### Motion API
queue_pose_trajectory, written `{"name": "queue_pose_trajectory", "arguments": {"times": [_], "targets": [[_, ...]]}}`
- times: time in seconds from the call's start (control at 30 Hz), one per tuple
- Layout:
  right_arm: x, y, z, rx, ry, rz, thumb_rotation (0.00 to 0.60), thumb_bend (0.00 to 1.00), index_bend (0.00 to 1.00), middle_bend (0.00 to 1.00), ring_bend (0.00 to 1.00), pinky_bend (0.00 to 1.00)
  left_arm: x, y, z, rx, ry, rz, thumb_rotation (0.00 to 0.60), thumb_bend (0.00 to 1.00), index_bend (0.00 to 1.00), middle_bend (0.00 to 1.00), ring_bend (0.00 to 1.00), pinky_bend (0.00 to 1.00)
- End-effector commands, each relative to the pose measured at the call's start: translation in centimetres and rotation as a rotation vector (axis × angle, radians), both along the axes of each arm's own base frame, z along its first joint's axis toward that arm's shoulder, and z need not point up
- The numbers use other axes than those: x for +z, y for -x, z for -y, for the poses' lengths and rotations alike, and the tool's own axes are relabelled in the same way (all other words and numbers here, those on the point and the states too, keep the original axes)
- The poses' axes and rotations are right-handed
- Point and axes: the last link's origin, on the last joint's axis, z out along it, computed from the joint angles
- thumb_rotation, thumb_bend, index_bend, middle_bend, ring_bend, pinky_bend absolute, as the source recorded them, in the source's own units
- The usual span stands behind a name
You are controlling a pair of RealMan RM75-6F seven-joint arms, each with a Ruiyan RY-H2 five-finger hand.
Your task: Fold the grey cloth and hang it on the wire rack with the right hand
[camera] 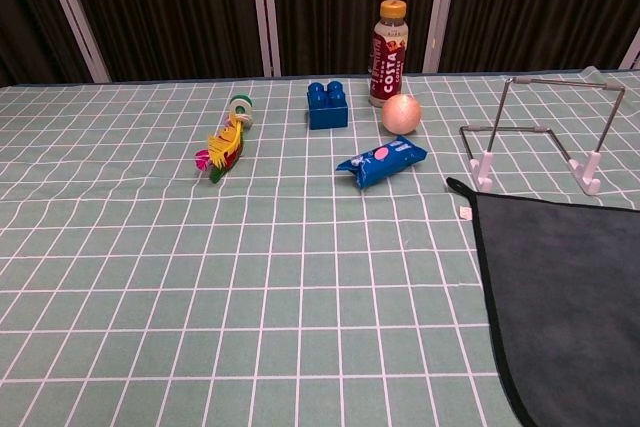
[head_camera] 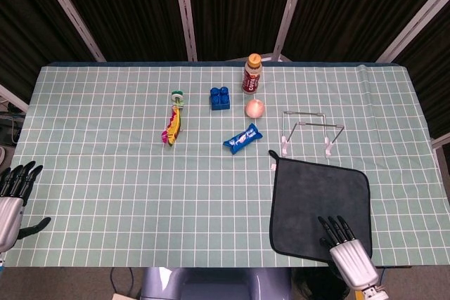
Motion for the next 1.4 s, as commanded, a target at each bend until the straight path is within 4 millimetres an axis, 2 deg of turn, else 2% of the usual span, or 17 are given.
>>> {"name": "queue_pose_trajectory", "arguments": {"times": [0.03, 0.37, 0.7, 1.0, 1.23, 1.4], "targets": [[-0.6, 0.0, 0.0, 0.021, -0.004, -0.015, 0.6, 0.18, 0.42, 0.0, 0.0, 0.0, 0.0, 0.0, 0.0, 0.002, 0.0, 0.0, 0.6, 0.0, 0.0, 0.0, 0.0, 0.0], [-2.2, 0.1, -0.6, 0.074, -0.025, -0.059, 0.6, 0.19, 0.43, 0.0, 0.0, 0.0, -0.2, 0.1, -0.1, 0.005, 0.007, -0.005, 0.6, 0.0, 0.0, 0.0, 0.0, 0.0], [-2.7, 0.4, -0.7, 0.089, -0.021, -0.091, 0.6, 0.19, 0.43, 0.0, 0.0, 0.0, -0.2, 0.1, -0.1, 0.005, 0.009, -0.003, 0.6, 0.0, 0.0, 0.0, 0.0, 0.0], [-2.7, 0.5, -0.5, 0.107, 0.001, -0.103, 0.6, 0.35, 0.45, 0.0, 0.0, 0.0, -0.3, 0.1, -0.1, 0.006, 0.011, -0.003, 0.6, 0.0, 0.0, 0.0, 0.0, 0.0], [-2.5, 0.5, -0.5, 0.103, 0.009, -0.098, 0.6, 0.38, 0.45, 0.0, 0.0, 0.0, -0.3, 0.1, -0.1, 0.006, 0.011, -0.002, 0.6, 0.0, 0.0, 0.0, 0.0, 0.0], [-2.5, 0.5, -0.3, 0.099, 0.016, -0.092, 0.6, 0.42, 0.52, 0.02, 0.0, 0.0, -0.3, 0.1, -0.1, 0.006, 0.011, -0.001, 0.6, 0.0, 0.0, 0.0, 0.0, 0.0]]}}
